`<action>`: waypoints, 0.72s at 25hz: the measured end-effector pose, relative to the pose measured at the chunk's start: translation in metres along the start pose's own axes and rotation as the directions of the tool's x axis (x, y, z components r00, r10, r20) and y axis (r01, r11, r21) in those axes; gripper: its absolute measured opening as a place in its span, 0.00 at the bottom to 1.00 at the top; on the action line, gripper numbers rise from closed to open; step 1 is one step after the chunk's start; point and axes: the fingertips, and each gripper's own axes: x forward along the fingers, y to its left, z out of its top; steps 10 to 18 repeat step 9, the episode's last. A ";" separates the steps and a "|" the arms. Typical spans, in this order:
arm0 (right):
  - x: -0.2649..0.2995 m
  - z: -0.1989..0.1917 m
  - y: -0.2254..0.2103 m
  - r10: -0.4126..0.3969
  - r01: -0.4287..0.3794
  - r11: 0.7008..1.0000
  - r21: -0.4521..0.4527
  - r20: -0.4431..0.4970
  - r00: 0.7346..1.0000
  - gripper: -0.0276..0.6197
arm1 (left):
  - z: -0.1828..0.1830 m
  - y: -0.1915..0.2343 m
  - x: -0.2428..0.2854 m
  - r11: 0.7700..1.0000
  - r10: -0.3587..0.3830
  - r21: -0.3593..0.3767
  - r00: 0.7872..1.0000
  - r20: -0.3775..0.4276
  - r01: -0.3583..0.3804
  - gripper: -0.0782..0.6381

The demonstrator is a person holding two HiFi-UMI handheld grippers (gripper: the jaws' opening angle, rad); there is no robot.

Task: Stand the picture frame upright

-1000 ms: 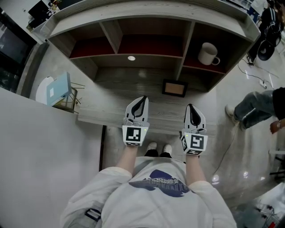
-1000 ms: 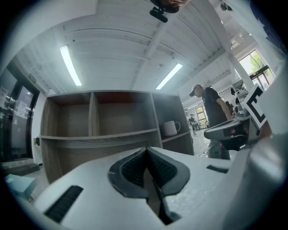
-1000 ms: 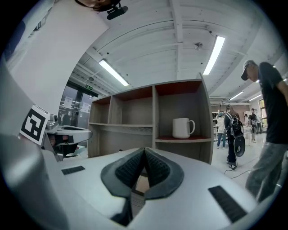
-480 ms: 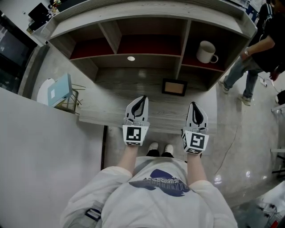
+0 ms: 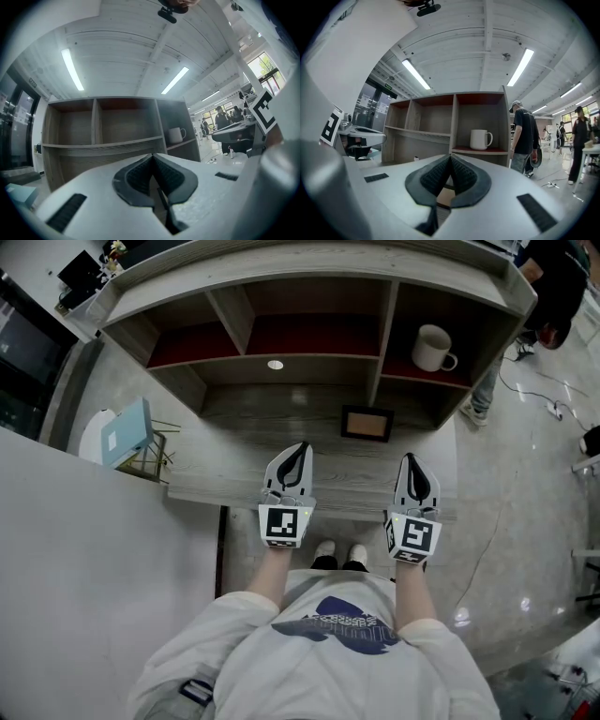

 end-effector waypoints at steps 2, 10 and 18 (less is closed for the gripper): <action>-0.001 0.000 0.000 -0.002 0.002 1.000 -0.004 -0.001 1.000 0.04 | -0.001 -0.001 0.000 1.000 -0.004 0.003 1.000 -0.002 0.004 0.12; -0.002 0.000 -0.002 -0.009 0.009 1.000 -0.017 -0.007 1.000 0.04 | 0.003 -0.003 0.000 1.000 -0.008 0.014 1.000 0.003 0.008 0.12; -0.002 0.000 -0.002 -0.009 0.009 1.000 -0.017 -0.007 1.000 0.04 | 0.003 -0.003 0.000 1.000 -0.008 0.014 1.000 0.003 0.008 0.12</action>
